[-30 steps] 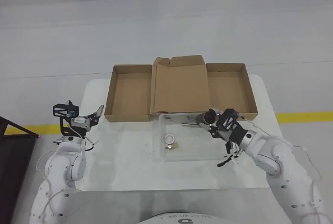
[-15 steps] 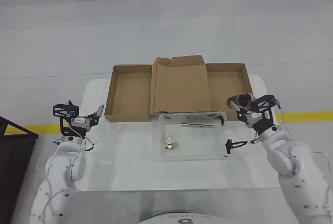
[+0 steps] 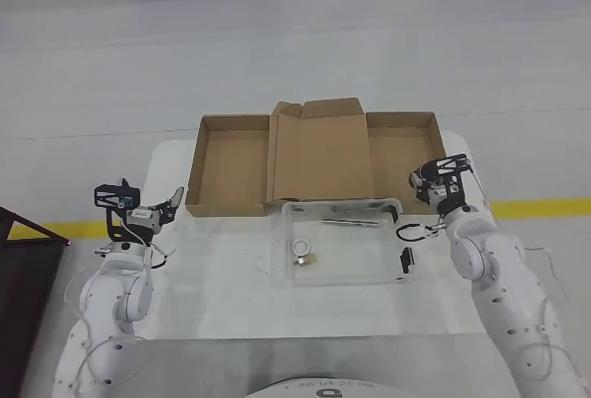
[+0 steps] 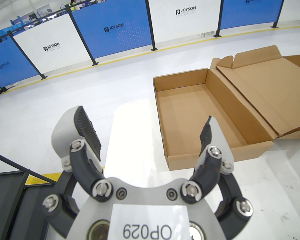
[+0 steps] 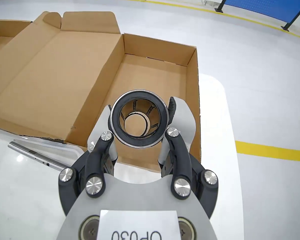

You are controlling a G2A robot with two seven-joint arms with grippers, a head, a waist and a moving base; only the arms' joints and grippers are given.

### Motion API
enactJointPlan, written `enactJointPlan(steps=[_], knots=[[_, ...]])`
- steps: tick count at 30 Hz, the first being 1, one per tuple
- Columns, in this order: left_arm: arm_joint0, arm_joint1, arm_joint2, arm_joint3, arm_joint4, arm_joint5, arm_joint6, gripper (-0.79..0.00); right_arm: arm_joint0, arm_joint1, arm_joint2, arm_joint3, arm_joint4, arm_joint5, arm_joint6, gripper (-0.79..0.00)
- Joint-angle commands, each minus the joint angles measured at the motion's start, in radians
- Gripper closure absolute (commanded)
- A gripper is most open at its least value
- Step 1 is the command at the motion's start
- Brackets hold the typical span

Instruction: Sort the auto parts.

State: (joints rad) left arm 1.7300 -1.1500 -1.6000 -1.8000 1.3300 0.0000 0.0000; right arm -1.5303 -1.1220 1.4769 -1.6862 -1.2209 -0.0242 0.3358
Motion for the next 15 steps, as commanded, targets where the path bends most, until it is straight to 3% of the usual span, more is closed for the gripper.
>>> enactJointPlan(steps=[1, 13, 15], knots=[[0.000, 0.000, 0.000, 0.000, 0.000, 0.000, 0.000, -0.785, 0.000, -0.001, -0.012, -0.011, -0.021, 0.002, 0.000, 0.000], [0.000, 0.000, 0.000, 0.000, 0.000, 0.000, 0.000, -0.785, -0.007, -0.001, -0.018, -0.032, -0.030, -0.024, -0.007, 0.000], [0.000, 0.000, 0.000, 0.000, 0.000, 0.000, 0.000, -0.785, -0.012, -0.004, -0.016, -0.034, -0.013, 0.010, -0.032, 0.000]])
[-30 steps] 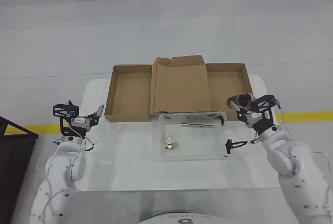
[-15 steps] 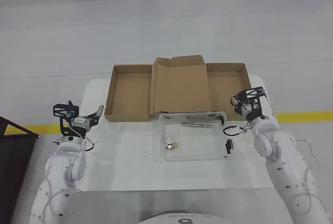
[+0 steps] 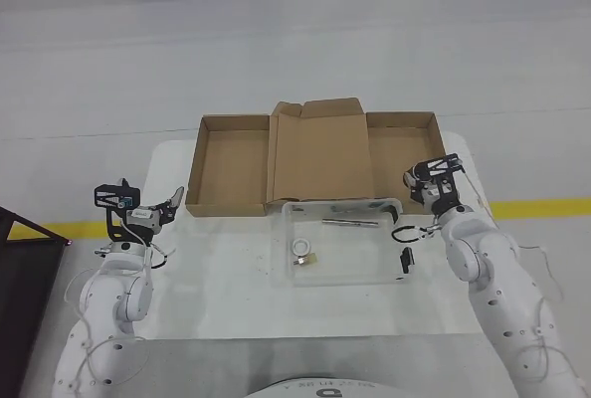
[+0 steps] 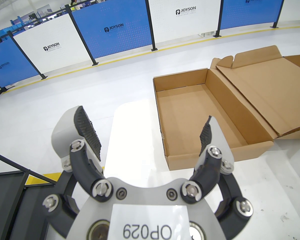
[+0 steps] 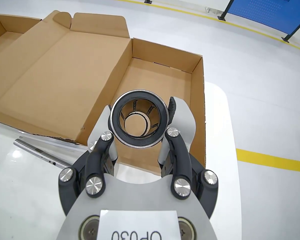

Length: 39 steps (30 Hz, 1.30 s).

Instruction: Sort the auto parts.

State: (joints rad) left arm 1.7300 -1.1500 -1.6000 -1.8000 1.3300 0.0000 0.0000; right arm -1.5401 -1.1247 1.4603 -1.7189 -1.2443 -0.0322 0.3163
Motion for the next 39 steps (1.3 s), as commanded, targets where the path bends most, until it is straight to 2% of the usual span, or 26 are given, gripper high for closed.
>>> enactJointPlan(steps=[1, 4, 8, 18, 26, 31, 35, 37, 38, 39], knots=[[0.000, 0.000, 0.000, 0.000, 0.000, 0.000, 0.000, -0.785, -0.001, -0.006, 0.002, 0.001, 0.051, 0.040, -0.021, 0.000], [0.000, 0.000, 0.000, 0.000, 0.000, 0.000, 0.000, -0.785, 0.035, -0.015, -0.003, 0.023, 0.096, 0.123, -0.015, 0.000], [0.000, 0.000, 0.000, 0.000, 0.000, 0.000, 0.000, -0.785, 0.098, -0.027, -0.050, 0.073, 0.107, 0.164, 0.009, 0.000], [0.000, 0.000, 0.000, 0.000, 0.000, 0.000, 0.000, -0.785, 0.312, -0.075, -0.209, 0.317, 0.093, 0.346, 0.051, 0.000], [0.000, 0.000, 0.000, 0.000, 0.000, 0.000, 0.000, -0.785, 0.393, -0.101, -0.271, 0.437, 0.077, 0.386, 0.073, -0.009], [0.000, 0.000, 0.000, 0.000, 0.000, 0.000, 0.000, -0.785, 0.422, -0.114, -0.296, 0.490, 0.073, 0.401, 0.087, -0.169], [0.000, 0.000, 0.000, 0.000, 0.000, 0.000, 0.000, -0.785, 0.439, -0.123, -0.308, 0.523, 0.065, 0.432, 0.090, -0.185], [0.000, 0.000, 0.000, 0.000, 0.000, 0.000, 0.000, -0.785, 0.445, -0.128, -0.311, 0.533, 0.065, 0.443, 0.090, -0.234], [0.000, 0.000, 0.000, 0.000, 0.000, 0.000, 0.000, -0.785, 0.448, -0.129, -0.310, 0.536, 0.067, 0.447, 0.091, -0.314], [0.000, 0.000, 0.000, 0.000, 0.000, 0.000, 0.000, -0.785, 0.449, -0.131, -0.310, 0.538, 0.069, 0.448, 0.090, -0.631]])
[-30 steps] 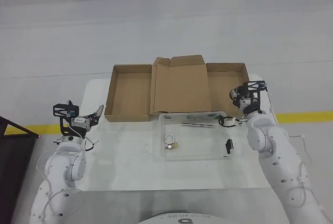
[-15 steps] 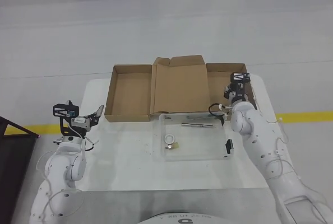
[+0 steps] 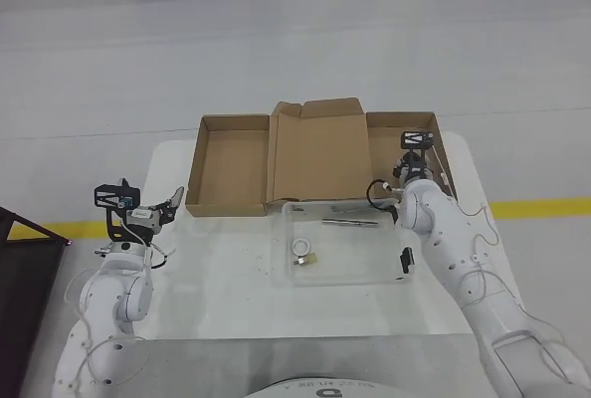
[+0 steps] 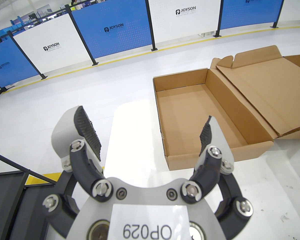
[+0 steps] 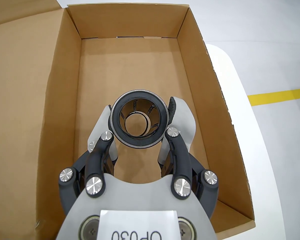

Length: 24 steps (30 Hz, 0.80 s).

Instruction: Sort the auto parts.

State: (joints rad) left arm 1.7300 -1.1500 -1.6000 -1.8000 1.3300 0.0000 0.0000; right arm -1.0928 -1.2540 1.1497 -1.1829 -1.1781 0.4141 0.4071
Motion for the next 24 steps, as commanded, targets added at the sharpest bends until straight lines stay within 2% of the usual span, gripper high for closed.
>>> enactJointPlan(steps=[1, 12, 19, 24], knots=[[0.000, 0.000, 0.000, 0.000, 0.000, 0.000, 0.000, -0.785, 0.001, -0.003, 0.003, 0.000, 0.007, -0.001, -0.002, -0.785], [0.000, 0.000, 0.000, 0.000, 0.000, 0.000, 0.000, -0.785, -0.054, 0.001, 0.068, -0.094, 0.046, -0.041, -0.014, -0.785], [0.000, 0.000, 0.000, 0.000, 0.000, 0.000, 0.000, -0.785, -0.109, 0.003, 0.172, -0.222, 0.234, -0.095, -0.028, -0.785], [0.000, 0.000, 0.000, 0.000, 0.000, 0.000, 0.000, -0.785, -0.109, 0.003, 0.172, -0.222, 0.234, -0.095, -0.028, -0.785]])
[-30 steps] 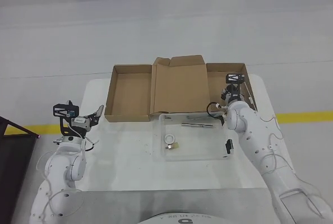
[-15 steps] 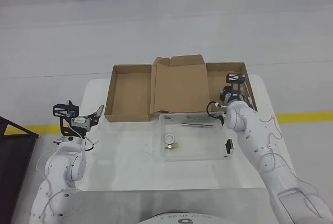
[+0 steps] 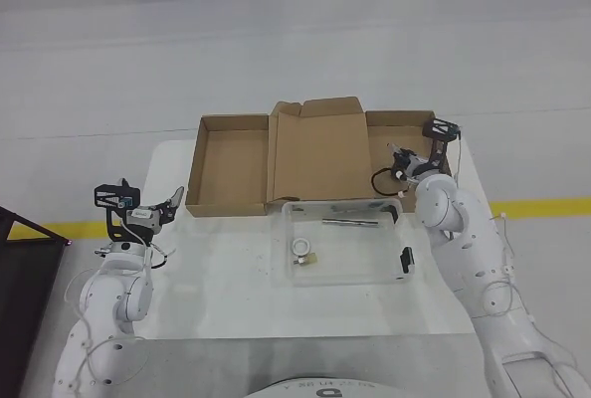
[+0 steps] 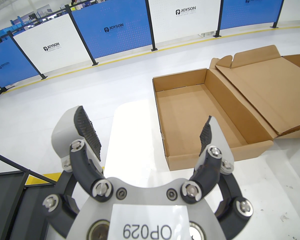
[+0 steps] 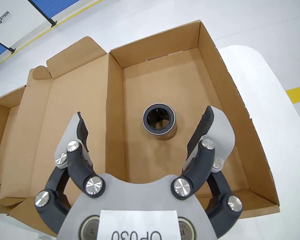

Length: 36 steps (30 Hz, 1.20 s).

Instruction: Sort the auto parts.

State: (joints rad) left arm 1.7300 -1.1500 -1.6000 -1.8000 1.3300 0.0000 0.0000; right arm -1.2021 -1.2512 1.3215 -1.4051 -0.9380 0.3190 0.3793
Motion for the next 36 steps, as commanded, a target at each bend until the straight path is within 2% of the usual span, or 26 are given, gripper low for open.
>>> enactJointPlan(steps=[1, 6, 8, 12, 15, 16, 17, 18, 21, 24, 25, 34, 36], knots=[[0.000, 0.000, 0.000, 0.000, 0.000, 0.000, 0.000, -0.785, 0.000, 0.000, 0.000, 0.000, -0.007, 0.000, 0.000, -0.785], [0.000, 0.000, 0.000, 0.000, 0.000, 0.000, 0.000, -0.785, -0.005, -0.001, 0.000, -0.001, 0.017, -0.022, 0.004, -0.785], [0.000, 0.000, 0.000, 0.000, 0.000, 0.000, 0.000, -0.785, -0.017, 0.003, 0.024, -0.006, 0.063, -0.120, -0.012, -0.785], [0.000, 0.000, 0.000, 0.000, 0.000, 0.000, 0.000, -0.785, -0.108, 0.016, 0.065, -0.090, 0.027, -0.283, -0.152, -0.785], [0.000, 0.000, 0.000, 0.000, 0.000, 0.000, 0.000, -0.785, -0.195, 0.025, 0.088, -0.181, -0.033, -0.363, -0.239, -0.782], [0.000, 0.000, 0.000, 0.000, 0.000, 0.000, 0.000, -0.785, -0.220, 0.028, 0.091, -0.209, -0.060, -0.378, -0.259, -0.591], [0.000, 0.000, 0.000, 0.000, 0.000, 0.000, 0.000, -0.785, -0.245, 0.030, 0.092, -0.235, -0.086, -0.389, -0.276, -0.566], [0.000, 0.000, 0.000, 0.000, 0.000, 0.000, 0.000, -0.785, -0.266, 0.032, 0.089, -0.262, -0.113, -0.408, -0.291, -0.566], [0.000, 0.000, 0.000, 0.000, 0.000, 0.000, 0.000, -0.785, -0.316, 0.038, 0.075, -0.316, -0.168, -0.505, -0.324, -0.631], [0.000, 0.000, 0.000, 0.000, 0.000, 0.000, 0.000, -0.785, -0.328, 0.046, 0.071, -0.329, -0.182, -0.647, -0.312, -0.779], [0.000, 0.000, 0.000, 0.000, 0.000, 0.000, 0.000, -0.785, -0.326, 0.049, 0.068, -0.333, -0.195, -0.684, -0.306, -0.785], [0.000, 0.000, 0.000, 0.000, 0.000, 0.000, 0.000, -0.785, -0.326, 0.049, 0.068, -0.333, -0.195, -0.684, -0.306, -0.785], [0.000, 0.000, 0.000, 0.000, 0.000, 0.000, 0.000, -0.785, -0.325, 0.049, 0.056, -0.331, -0.179, -0.723, -0.288, -0.785]])
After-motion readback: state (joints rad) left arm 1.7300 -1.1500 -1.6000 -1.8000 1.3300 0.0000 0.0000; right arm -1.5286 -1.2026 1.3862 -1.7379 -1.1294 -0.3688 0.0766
